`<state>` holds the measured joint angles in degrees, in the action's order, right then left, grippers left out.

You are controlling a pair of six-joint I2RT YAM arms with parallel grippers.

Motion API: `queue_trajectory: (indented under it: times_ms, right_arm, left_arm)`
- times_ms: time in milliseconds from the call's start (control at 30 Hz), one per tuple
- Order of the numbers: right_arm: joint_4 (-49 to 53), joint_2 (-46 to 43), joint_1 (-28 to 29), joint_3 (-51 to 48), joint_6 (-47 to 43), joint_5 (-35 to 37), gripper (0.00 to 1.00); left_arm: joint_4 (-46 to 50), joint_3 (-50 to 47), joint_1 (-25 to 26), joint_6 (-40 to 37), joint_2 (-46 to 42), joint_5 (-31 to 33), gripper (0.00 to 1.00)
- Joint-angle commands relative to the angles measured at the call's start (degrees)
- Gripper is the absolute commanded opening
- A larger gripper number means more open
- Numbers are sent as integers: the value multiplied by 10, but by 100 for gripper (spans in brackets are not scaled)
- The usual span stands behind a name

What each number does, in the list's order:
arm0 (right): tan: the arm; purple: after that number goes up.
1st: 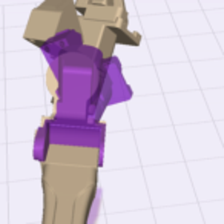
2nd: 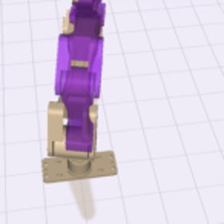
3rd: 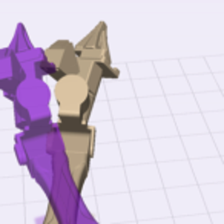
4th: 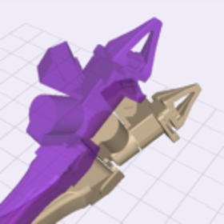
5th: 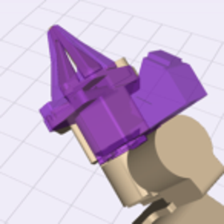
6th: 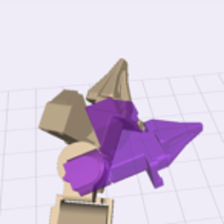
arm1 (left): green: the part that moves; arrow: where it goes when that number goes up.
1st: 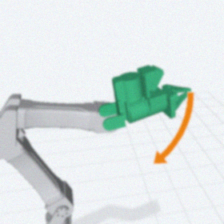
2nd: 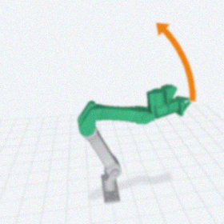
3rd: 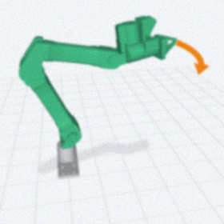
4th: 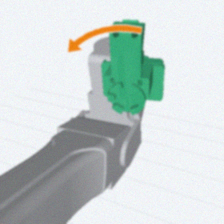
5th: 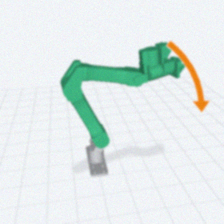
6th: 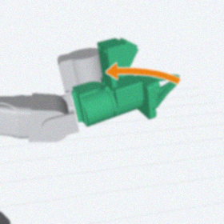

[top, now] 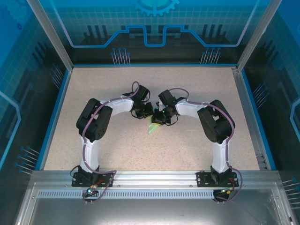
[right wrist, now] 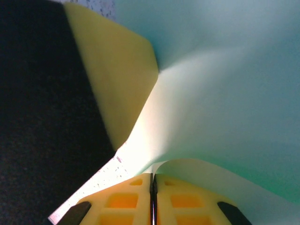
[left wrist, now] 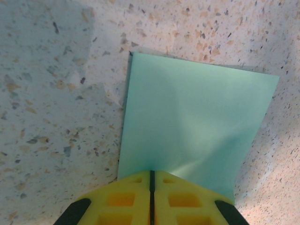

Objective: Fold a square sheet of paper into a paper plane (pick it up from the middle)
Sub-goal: Third fold the triangle at the center of the table.

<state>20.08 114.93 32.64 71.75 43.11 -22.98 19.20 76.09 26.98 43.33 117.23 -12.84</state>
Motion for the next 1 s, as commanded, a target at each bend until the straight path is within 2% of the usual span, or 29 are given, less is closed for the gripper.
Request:
queue_trajectory:
  times_ms: [0,967]
  right_arm:
    - [15,19,9,17,-18,-3,10]
    - [32,26,11,32,-29,15,10]
  left_arm:
    - [20,10,-2,-13,8,2,9]
    - [22,7,0,-15,5,2,9]
